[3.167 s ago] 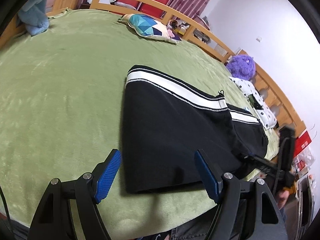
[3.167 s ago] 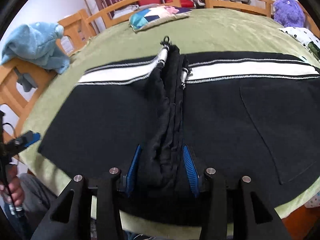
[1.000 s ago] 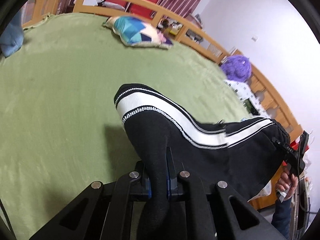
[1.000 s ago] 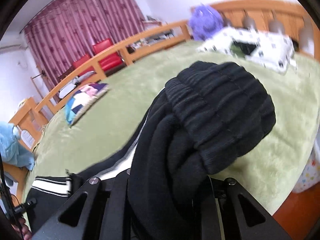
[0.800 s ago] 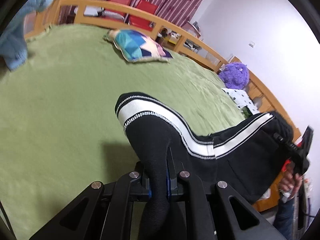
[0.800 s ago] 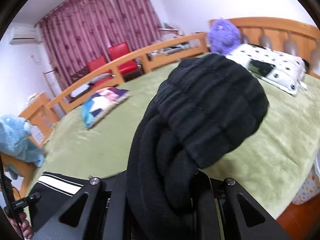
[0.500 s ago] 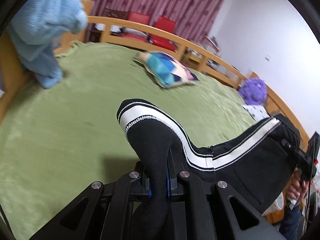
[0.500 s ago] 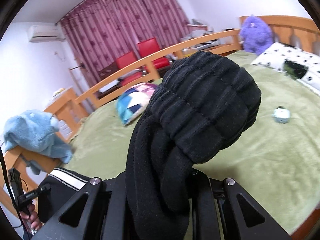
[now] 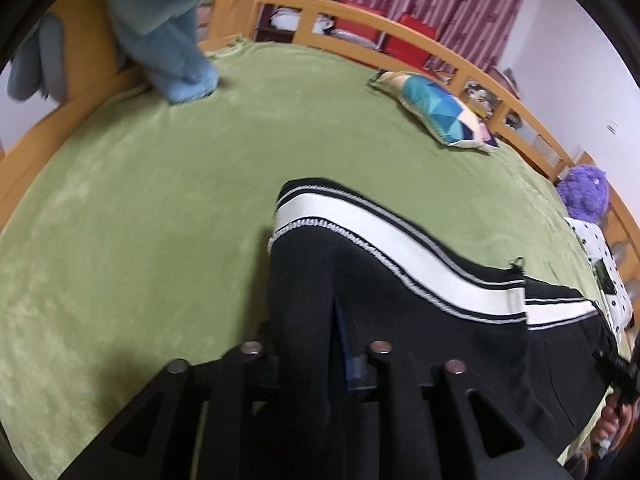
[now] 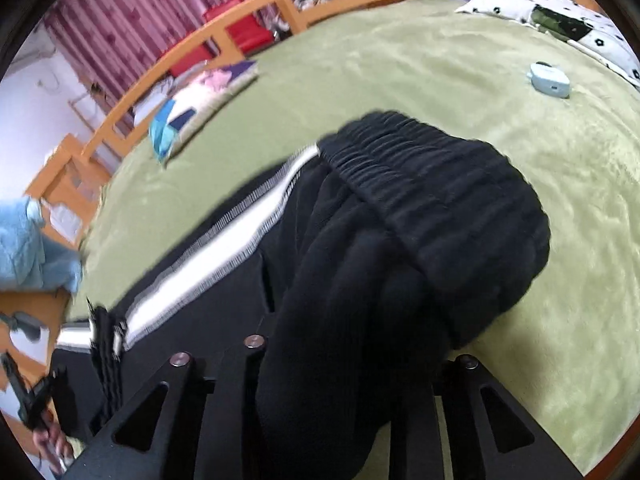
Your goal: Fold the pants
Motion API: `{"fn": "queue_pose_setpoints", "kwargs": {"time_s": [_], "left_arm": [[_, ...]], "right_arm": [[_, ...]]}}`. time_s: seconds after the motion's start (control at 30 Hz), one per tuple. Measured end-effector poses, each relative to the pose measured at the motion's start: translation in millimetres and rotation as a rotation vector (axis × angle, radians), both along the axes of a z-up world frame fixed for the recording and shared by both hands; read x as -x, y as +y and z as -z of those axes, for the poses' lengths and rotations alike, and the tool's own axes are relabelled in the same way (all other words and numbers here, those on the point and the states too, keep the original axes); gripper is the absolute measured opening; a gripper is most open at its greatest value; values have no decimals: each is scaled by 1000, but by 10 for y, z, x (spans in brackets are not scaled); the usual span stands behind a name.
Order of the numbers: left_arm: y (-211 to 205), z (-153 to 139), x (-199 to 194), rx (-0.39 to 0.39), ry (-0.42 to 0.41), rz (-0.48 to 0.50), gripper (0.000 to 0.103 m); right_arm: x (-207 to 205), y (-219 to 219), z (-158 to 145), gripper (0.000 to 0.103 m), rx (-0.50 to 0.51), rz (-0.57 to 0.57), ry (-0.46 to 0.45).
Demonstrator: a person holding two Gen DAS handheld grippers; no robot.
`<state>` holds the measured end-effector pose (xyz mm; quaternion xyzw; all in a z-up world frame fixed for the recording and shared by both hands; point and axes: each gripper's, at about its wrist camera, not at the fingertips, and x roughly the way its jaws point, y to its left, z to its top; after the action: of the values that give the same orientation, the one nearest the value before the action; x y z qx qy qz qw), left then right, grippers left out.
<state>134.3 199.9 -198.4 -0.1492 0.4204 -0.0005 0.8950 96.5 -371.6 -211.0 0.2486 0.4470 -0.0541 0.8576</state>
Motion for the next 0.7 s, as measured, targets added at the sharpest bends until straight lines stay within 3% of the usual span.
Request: {"fn": "queue_pose_setpoints", "kwargs": {"time_s": [0.17, 0.23, 0.37, 0.57, 0.7], "left_arm": [[18, 33, 49, -56, 54, -47, 44], [6, -15, 145, -65, 45, -40, 55], [-57, -145, 360, -95, 7, -22, 63], [-145, -52, 635, -91, 16, -12, 71], [-186, 271, 739, -181, 112, -33, 72]], "right_arm": [[130, 208, -76, 34, 143, -61, 85], [250, 294, -127, 35, 203, -80, 126], [567, 443, -282, 38, 344, -85, 153], [890, 777, -576, 39, 353, -154, 29], [777, 1284, -642, 44, 308, -275, -68]]}}
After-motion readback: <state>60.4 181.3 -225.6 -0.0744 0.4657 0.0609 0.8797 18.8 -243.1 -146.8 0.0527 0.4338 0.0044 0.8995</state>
